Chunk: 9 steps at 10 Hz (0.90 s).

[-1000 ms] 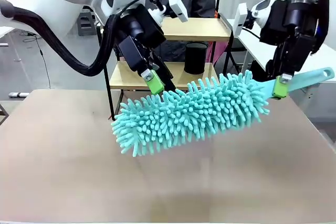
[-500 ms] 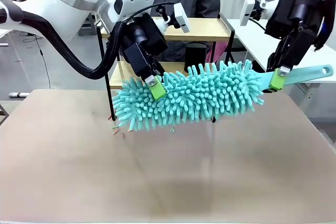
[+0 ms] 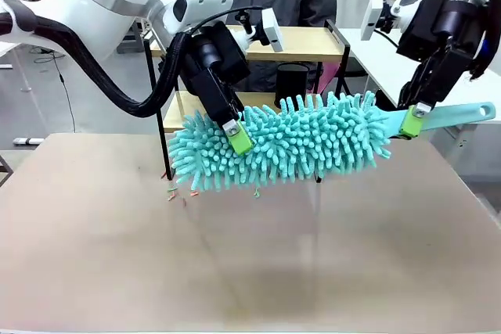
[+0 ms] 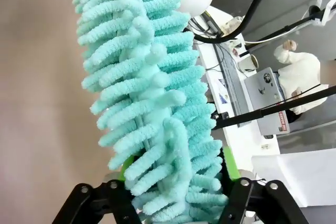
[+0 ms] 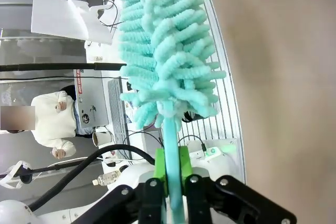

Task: Clean the shelf.
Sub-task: Hand the Duster back to the human.

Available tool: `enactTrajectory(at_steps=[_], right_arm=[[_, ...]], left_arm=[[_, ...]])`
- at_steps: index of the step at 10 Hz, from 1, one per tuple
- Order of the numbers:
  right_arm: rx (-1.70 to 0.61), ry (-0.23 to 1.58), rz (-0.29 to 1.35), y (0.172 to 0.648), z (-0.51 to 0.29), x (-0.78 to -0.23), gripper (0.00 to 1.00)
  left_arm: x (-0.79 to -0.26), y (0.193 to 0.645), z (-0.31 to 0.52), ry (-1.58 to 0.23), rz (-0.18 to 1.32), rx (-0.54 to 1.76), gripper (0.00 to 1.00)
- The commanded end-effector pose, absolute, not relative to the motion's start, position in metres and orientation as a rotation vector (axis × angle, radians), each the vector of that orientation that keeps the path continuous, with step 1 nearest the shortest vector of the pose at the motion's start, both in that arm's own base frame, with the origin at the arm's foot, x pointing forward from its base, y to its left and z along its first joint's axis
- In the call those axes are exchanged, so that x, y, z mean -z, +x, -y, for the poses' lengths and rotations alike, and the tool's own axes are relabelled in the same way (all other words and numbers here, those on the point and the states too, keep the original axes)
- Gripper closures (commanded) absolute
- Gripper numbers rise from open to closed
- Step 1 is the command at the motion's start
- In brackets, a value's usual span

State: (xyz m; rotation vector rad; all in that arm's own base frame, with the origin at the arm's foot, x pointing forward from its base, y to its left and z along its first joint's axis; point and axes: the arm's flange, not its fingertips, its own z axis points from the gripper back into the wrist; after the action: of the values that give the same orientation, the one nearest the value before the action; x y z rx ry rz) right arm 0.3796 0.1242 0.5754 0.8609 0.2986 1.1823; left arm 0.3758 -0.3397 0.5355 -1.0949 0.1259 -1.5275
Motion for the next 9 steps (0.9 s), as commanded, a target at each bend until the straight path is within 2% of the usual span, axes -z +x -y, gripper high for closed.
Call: enactTrajectory(at_steps=[1,2,3,4,5,7,8,9], right_arm=[[-1.205,0.896,-0.237,0.3743,-0.1184,-0.5764,0.87],[-1.204,0.895,-0.236,0.3738,-0.1176,-0.5767,0.87],[-1.205,0.897,-0.239,0.3738,-0.1180,-0.5760,0.87],[-1.207,0.896,-0.246,0.3741,-0.1195,-0.5738,0.87],[-1.203,0.898,-0.254,0.3745,-0.1203,-0.5725,0.87],[-1.202,0.896,-0.260,0.3760,-0.1212,-0.5715,0.87],[-1.195,0.899,-0.265,0.3768,-0.1204,-0.5707,0.79],[-1.175,0.910,-0.232,0.3771,-0.1168,-0.5707,0.32]], left_arm=[[-0.5376,0.3775,0.3432,-1.070,-0.131,1.522,1.00],[-0.5371,0.3775,0.3433,-1.074,-0.127,1.519,1.00],[-0.5361,0.3775,0.3438,-1.079,-0.135,1.527,0.88],[-0.5353,0.3768,0.3445,-1.076,-0.141,1.533,0.96],[-0.5350,0.3762,0.3443,-1.077,-0.143,1.536,1.00],[-0.5352,0.3776,0.3429,-1.084,-0.137,1.537,1.00],[-0.5348,0.3778,0.3424,-1.092,-0.146,1.544,1.00],[-0.5345,0.3783,0.3420,-1.086,-0.153,1.545,1.00]])
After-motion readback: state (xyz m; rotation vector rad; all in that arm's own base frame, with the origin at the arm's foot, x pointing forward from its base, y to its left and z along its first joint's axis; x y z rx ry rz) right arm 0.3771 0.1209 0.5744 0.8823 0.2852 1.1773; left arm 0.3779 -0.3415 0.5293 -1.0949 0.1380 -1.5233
